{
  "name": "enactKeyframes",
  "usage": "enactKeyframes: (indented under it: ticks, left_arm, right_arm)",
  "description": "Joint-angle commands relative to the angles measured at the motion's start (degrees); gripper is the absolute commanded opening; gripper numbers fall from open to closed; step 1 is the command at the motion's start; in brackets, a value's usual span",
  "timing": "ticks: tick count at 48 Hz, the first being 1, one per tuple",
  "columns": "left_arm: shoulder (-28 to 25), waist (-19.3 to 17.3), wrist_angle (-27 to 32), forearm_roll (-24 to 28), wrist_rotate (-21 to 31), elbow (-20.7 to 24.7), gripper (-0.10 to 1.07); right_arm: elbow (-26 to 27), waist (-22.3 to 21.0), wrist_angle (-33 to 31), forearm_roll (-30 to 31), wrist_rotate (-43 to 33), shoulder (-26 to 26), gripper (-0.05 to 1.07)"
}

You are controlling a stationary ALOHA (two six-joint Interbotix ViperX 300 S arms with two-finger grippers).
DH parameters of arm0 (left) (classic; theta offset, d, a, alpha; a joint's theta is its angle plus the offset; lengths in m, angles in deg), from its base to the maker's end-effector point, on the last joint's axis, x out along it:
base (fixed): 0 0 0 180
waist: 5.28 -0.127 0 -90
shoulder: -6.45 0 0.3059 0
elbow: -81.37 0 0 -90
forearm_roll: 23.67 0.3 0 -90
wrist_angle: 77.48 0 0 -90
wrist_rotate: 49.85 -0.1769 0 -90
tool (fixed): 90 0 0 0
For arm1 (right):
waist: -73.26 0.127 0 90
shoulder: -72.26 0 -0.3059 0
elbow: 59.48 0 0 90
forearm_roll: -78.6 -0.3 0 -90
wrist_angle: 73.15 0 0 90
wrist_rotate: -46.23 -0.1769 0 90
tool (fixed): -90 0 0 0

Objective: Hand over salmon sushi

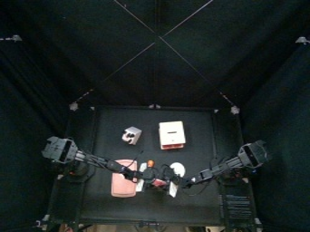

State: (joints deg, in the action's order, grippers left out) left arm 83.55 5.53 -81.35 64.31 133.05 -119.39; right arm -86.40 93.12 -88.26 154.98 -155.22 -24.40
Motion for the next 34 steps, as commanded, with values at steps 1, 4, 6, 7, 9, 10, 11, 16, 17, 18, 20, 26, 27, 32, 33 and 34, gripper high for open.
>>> enactKeyframes:
  ticks: [1,4,6,7,9,10,11,16,17,18,20,26,27,32,33,34]
  left_arm:
    - [0.6,0.0,0.1,0.0,-0.1,1.2,0.55]
    - [0.6,-0.1,0.0,0.1,-0.1,1.1,0.55]
    - [0.5,0.0,0.1,0.1,-0.1,1.1,0.55]
    - [0.6,0.0,0.1,0.1,-0.1,1.1,0.55]
    - [0.6,-0.1,0.0,0.1,-0.1,1.1,0.55]
    - [0.6,0.0,0.1,0.0,-0.1,1.1,0.55]
    - [0.6,-0.1,0.1,0.0,-0.1,1.0,0.55]
    - [0.7,-0.1,0.1,0.1,-0.1,0.9,0.55]
    - [0.8,-0.1,0.1,0.0,-0.1,0.9,0.55]
    - [0.8,-0.1,0.1,0.0,-0.1,0.8,0.55]
    - [0.9,-0.3,0.1,0.0,-0.1,0.7,0.55]
    - [1.0,-0.3,0.1,0.1,-0.1,0.5,0.55]
    - [1.1,-0.3,0.1,0.1,-0.1,0.5,0.55]
    - [1.0,-0.4,0.1,0.0,-0.1,0.4,0.55]
    - [1.1,-0.4,0.1,0.0,-0.1,0.4,0.55]
    - [1.0,-0.4,0.1,0.0,-0.1,0.4,0.55]
  right_arm:
    - [0.9,-0.3,0.2,0.1,-0.2,0.9,0.64]
    - [0.8,-0.2,0.3,0.1,-0.1,0.9,0.68]
    - [0.7,-0.2,0.3,0.1,-0.2,1.0,0.72]
    - [0.6,-0.2,0.3,0.1,-0.2,0.9,0.74]
    - [0.6,-0.3,0.2,0.1,-0.2,0.9,0.78]
    - [0.6,-0.2,0.2,0.1,-0.2,1.0,0.8]
    - [0.6,-0.3,0.2,0.1,-0.2,1.0,0.83]
    - [0.5,-0.3,0.2,0.0,-0.2,1.1,0.94]
    - [0.5,-0.2,0.2,-0.1,-0.2,1.2,0.96]
    - [0.4,-0.2,0.2,-0.1,-0.1,1.2,0.98]
    - [0.4,-0.2,0.2,0.0,-0.2,1.4,1.02]
    - [0.0,-0.2,0.2,-0.3,-0.2,1.6,1.04]
    - [-0.1,-0.2,0.2,-0.4,-0.2,1.7,1.04]
    - [-0.4,-0.1,0.2,-0.4,-0.2,1.8,1.04]
    - [-0.4,-0.2,0.2,-0.4,-0.2,1.8,1.04]
    - [-0.4,-0.2,0.2,-0.4,-0.2,1.8,1.04]
